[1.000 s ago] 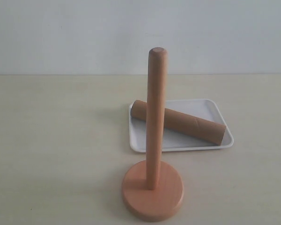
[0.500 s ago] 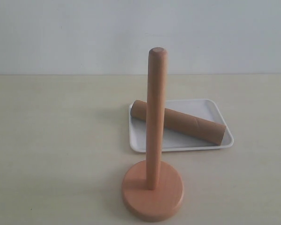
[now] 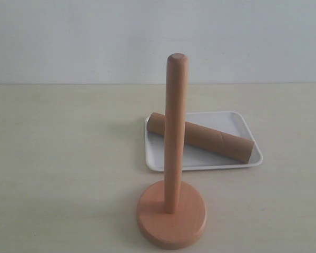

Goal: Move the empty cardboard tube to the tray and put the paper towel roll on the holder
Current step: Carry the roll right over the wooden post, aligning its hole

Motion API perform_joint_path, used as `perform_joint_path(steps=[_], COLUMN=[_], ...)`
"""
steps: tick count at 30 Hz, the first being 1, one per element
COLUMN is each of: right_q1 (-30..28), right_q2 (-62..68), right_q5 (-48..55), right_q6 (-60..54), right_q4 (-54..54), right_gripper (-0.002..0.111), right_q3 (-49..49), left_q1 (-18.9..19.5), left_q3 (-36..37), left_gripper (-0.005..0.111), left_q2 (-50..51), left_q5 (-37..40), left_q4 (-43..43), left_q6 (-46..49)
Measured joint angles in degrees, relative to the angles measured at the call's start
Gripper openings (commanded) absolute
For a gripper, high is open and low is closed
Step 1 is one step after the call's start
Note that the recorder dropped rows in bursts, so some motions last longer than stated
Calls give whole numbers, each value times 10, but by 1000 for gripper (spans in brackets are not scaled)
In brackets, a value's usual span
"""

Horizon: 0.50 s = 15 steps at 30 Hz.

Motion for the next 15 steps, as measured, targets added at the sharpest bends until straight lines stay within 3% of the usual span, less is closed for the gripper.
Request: perform_joint_path(steps=[8, 15], right_q1=[0, 0], right_q2=[0, 0], right_q5=[0, 0], right_q6=[0, 0], right_q4=[0, 0], right_gripper=[0, 0], right_q3=[0, 0], left_q1=[-79, -154], left_q3=[0, -4], left_gripper=[4, 4], left_q2=[5, 74], left_q5=[-76, -118], left_q4=[0, 2], left_q6=[15, 50])
